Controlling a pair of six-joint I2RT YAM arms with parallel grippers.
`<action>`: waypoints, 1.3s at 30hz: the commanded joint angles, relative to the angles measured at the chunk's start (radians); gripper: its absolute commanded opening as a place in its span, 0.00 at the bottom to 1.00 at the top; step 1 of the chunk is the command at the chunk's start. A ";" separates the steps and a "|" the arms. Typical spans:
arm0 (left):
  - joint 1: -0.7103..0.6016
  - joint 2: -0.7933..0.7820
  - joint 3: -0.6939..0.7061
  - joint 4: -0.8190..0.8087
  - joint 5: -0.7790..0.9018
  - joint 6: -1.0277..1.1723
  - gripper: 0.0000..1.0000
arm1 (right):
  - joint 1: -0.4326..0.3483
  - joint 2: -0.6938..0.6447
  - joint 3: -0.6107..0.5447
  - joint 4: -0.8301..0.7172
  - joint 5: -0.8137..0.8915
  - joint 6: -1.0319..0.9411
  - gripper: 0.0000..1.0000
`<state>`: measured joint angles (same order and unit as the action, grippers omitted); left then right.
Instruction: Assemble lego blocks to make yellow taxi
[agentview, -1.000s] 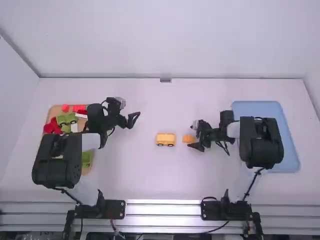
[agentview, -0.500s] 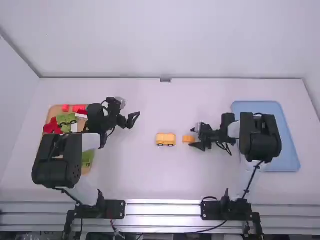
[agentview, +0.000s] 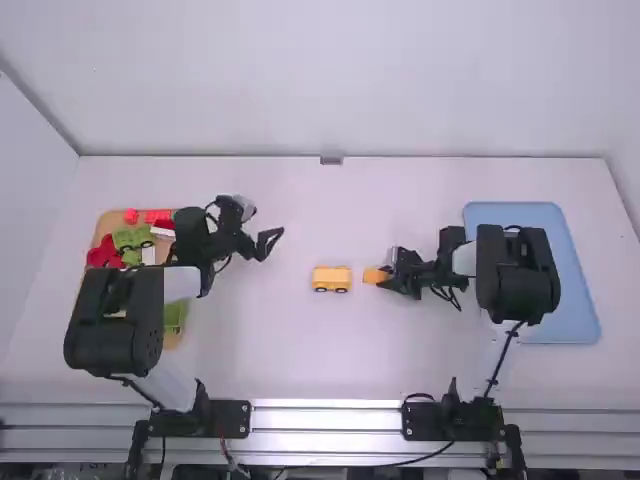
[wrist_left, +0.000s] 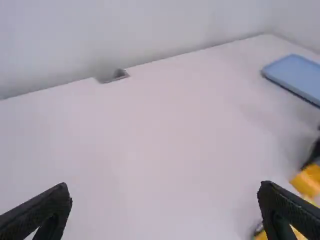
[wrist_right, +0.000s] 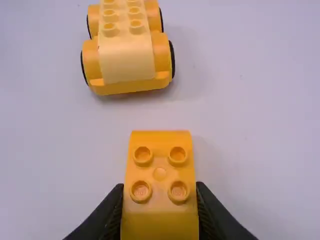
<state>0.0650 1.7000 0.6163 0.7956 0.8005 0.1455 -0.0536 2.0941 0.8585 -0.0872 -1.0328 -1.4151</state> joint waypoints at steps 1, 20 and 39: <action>-0.014 0.003 0.012 -0.009 0.240 0.166 0.99 | -0.002 0.005 0.032 -0.009 -0.058 0.033 0.18; -0.261 0.078 0.065 -0.342 0.189 0.788 0.99 | 0.089 -0.075 0.316 -0.641 -0.062 -0.254 0.19; -0.311 0.401 0.195 -0.287 0.272 0.795 0.99 | 0.153 -0.075 0.373 -0.703 -0.047 -0.280 0.20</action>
<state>-0.2268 2.0800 0.8051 0.5007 1.0538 0.9291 0.1009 2.0491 1.2129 -0.7856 -1.0637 -1.6875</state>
